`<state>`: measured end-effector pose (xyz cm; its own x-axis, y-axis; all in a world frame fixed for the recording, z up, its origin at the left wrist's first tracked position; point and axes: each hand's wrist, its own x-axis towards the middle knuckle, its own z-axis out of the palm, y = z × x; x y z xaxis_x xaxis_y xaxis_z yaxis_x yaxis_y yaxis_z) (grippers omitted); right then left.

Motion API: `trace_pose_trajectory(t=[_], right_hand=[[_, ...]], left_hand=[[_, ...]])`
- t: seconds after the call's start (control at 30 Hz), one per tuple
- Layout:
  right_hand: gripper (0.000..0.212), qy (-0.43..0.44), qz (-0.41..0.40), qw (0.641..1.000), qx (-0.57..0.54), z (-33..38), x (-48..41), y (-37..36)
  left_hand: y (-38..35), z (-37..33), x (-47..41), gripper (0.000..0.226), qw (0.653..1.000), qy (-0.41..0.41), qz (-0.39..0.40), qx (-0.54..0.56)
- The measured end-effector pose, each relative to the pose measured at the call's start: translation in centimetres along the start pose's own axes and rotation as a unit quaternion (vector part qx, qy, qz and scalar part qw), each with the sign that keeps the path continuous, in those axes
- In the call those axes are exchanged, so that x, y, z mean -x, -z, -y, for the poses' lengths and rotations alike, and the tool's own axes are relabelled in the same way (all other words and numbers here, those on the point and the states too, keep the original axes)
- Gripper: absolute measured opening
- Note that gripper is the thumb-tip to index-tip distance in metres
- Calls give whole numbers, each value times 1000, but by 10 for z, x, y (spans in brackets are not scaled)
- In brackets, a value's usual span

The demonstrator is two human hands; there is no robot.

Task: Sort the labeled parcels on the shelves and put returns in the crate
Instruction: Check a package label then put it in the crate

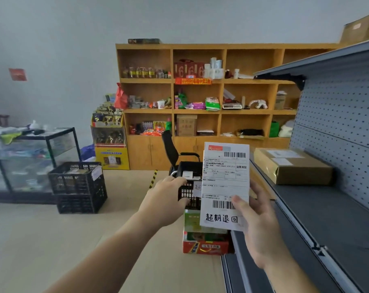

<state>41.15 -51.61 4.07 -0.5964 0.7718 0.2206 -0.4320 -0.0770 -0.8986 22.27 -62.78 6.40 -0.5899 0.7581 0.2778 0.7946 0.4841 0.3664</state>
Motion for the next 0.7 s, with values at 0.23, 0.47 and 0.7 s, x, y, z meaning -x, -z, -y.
trace_pose_trajectory(t=[0.23,0.47,0.7], right_hand=[[52,-40,20,999,-21,-37,-115,20],[47,-63,23,997,-25,-75,-209,27],[47,-38,7,999,-9,-115,-325,18]], left_hand=[[-40,5,-91,47,999,43,0,-3],[-85,37,-183,45,996,40,52,-66],[-116,72,-305,51,999,21,23,-6]])
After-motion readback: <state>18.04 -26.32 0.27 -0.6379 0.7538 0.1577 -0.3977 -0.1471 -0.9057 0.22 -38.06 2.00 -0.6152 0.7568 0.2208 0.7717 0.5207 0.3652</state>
